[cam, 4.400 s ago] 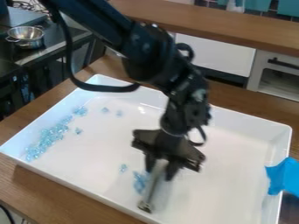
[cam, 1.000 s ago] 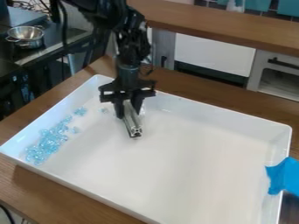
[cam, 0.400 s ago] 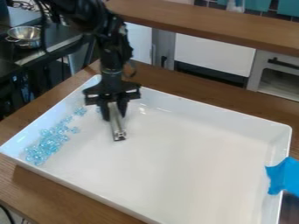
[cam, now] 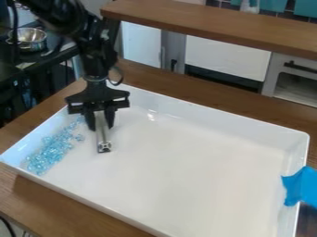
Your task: Sweep into pile
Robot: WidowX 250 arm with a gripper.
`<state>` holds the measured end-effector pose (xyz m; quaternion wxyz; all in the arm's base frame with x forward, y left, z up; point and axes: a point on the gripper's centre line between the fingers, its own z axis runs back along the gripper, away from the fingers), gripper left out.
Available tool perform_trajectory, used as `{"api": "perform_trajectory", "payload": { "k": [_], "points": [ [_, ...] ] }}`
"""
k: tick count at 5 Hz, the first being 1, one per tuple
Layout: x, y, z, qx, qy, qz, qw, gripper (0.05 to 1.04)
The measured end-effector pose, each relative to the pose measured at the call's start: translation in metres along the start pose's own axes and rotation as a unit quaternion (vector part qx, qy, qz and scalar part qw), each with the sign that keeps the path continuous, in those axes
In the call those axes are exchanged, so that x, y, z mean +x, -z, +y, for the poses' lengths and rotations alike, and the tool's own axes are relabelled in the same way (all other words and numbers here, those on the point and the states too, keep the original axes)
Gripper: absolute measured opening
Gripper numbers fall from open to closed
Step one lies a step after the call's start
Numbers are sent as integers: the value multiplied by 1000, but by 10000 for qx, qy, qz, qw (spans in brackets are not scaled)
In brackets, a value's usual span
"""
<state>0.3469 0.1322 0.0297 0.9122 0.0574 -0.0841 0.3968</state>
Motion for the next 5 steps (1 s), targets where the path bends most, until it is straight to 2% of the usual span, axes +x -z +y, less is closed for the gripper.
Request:
{"api": "perform_trajectory", "payload": {
  "k": [2, 3, 4, 5],
  "points": [
    [-8, 1, 16, 10, 315, -295, 9991, 381],
    [-8, 1, 17, 0, 281, -334, 9990, 381],
    [-10, -1, 16, -39, 223, -291, 9993, 381],
    [-16, -8, 2, -211, 318, -4, 9993, 381]
  ]
}}
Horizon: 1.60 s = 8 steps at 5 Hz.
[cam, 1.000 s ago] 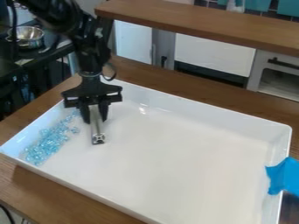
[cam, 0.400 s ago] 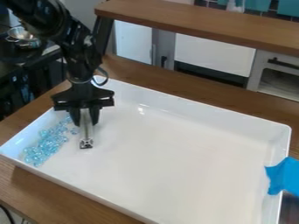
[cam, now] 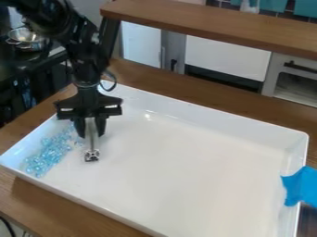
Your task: Sweep into pile
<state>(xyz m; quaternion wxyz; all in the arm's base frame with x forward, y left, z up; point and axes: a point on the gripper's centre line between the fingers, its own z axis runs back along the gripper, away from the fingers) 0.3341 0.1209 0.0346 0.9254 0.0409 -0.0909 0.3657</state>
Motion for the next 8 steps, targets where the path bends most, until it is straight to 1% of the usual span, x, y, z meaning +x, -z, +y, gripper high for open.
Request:
{"api": "perform_trajectory", "payload": {
  "k": [1, 2, 3, 4, 5, 6, 7, 8],
  "points": [
    [-6, -30, -28, -238, 135, 208, 9994, 381],
    [-33, -49, -66, -237, 453, 402, 9979, 381],
    [-62, -72, -105, -451, 867, 205, 9950, 381],
    [-92, -87, -138, -551, 1153, 146, 9917, 381],
    [-125, -94, -176, -642, 1386, -117, 9882, 381],
    [-146, -73, -199, -479, 1539, -244, 9866, 381],
    [-154, -48, -209, -341, 1859, -426, 9810, 381],
    [-157, -40, -212, -309, 2008, -511, 9778, 424]
  ]
}}
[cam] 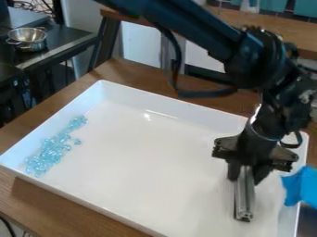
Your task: Sweep into pile
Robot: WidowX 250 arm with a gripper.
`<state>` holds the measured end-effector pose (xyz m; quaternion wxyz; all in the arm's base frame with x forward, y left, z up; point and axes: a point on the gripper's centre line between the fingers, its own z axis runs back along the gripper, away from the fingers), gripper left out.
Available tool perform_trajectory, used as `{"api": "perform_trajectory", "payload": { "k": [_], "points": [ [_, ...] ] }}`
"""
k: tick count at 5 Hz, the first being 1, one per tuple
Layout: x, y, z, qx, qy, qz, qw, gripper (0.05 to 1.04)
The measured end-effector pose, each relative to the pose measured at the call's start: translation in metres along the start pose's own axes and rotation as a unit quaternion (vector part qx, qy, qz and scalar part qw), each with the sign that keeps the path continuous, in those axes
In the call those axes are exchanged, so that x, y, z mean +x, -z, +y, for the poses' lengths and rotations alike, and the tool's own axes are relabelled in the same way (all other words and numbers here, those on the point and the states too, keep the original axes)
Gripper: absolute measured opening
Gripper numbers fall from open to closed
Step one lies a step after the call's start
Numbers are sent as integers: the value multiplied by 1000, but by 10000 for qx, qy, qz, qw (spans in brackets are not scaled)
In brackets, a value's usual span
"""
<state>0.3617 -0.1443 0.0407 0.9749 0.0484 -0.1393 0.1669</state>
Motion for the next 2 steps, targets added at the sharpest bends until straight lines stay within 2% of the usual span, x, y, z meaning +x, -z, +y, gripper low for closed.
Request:
{"api": "perform_trajectory", "payload": {
  "k": [1, 2],
  "points": [
    [-3, 0, -1, -37, 113, 99, 9999, 727],
    [-5, -4, 6, -305, 491, 207, 9981, 999]
  ]
}}
